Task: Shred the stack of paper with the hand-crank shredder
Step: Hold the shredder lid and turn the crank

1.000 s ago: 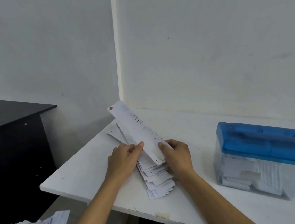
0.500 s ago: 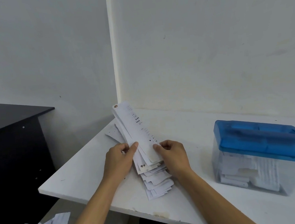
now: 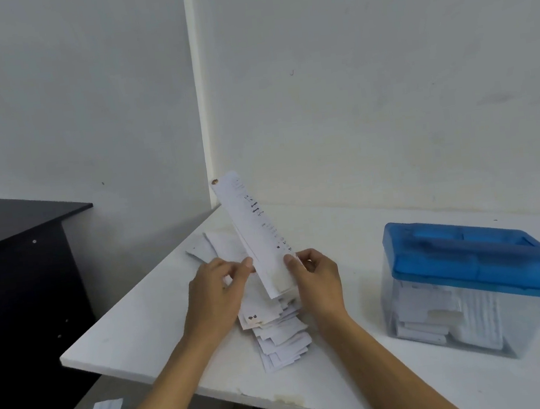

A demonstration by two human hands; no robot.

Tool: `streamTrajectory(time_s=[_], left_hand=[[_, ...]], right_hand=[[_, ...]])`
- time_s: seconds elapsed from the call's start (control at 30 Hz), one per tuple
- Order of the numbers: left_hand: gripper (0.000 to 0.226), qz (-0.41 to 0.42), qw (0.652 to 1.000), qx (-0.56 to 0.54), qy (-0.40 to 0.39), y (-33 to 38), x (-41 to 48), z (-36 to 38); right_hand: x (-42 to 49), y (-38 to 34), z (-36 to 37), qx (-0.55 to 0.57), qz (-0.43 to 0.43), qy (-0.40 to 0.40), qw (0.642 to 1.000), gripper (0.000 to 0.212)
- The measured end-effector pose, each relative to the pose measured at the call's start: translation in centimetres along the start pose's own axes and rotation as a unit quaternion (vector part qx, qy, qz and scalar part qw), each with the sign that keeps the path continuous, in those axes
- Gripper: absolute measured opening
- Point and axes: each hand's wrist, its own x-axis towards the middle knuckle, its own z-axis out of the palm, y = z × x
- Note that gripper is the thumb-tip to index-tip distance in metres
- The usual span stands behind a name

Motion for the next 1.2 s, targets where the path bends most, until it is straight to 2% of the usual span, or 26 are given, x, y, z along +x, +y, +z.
streamTrajectory(time_s=[0.1, 0.2, 0.4, 0.5, 0.57, 0.7, 0.87, 1.0, 1.2], left_hand=[[0.024, 0.02, 0.998, -0.024, -0.056, 2.7, 0.6, -0.4], [0.011, 0.009, 0.994, -0.086, -0.069, 5.9, 1.8, -1.4], [0.023, 0.031, 0.975, -0.175, -0.137, 12.2, 2.5, -1.7], [0.027, 0.053, 0.963, -0.21, -0.162, 15.0, 2.2, -0.3], [0.027, 0.068, 0.958, -0.218, -0.174, 17.0, 2.0, 0.8], [0.025, 0.111, 0.958, -0.178, -0.196, 20.9, 2.3, 3.8], [0.04, 0.154, 0.952, -0.115, -0.24, 25.6, 1.7, 9.7], [0.033, 0.147, 0.942, -0.119, -0.278, 25.6, 1.1, 13.7], [0.014, 0.174, 0.942, -0.04, -0.285, 24.8, 0.8, 15.9]], right_hand=[[-0.8, -1.6, 0.0, -0.014, -0.09, 0.003, 0.996, 0.016], [-1.3, -3.5, -0.2, 0.006, -0.117, -0.017, 0.993, 0.015], [-2.2, -9.0, -3.3, 0.03, -0.182, -0.065, 0.981, 0.021], [-2.2, -11.3, -6.6, -0.018, -0.214, -0.028, 0.976, 0.027], [-1.5, -12.4, -9.5, -0.088, -0.23, 0.009, 0.969, 0.027], [-0.7, -14.5, -15.6, -0.154, -0.223, 0.039, 0.962, 0.02], [-1.0, -14.3, -23.0, -0.189, -0.204, 0.101, 0.955, 0.02], [-0.7, -12.1, -26.4, -0.238, -0.176, 0.122, 0.947, 0.018], [-0.1, -9.1, -28.1, -0.271, -0.153, 0.129, 0.942, 0.017]])
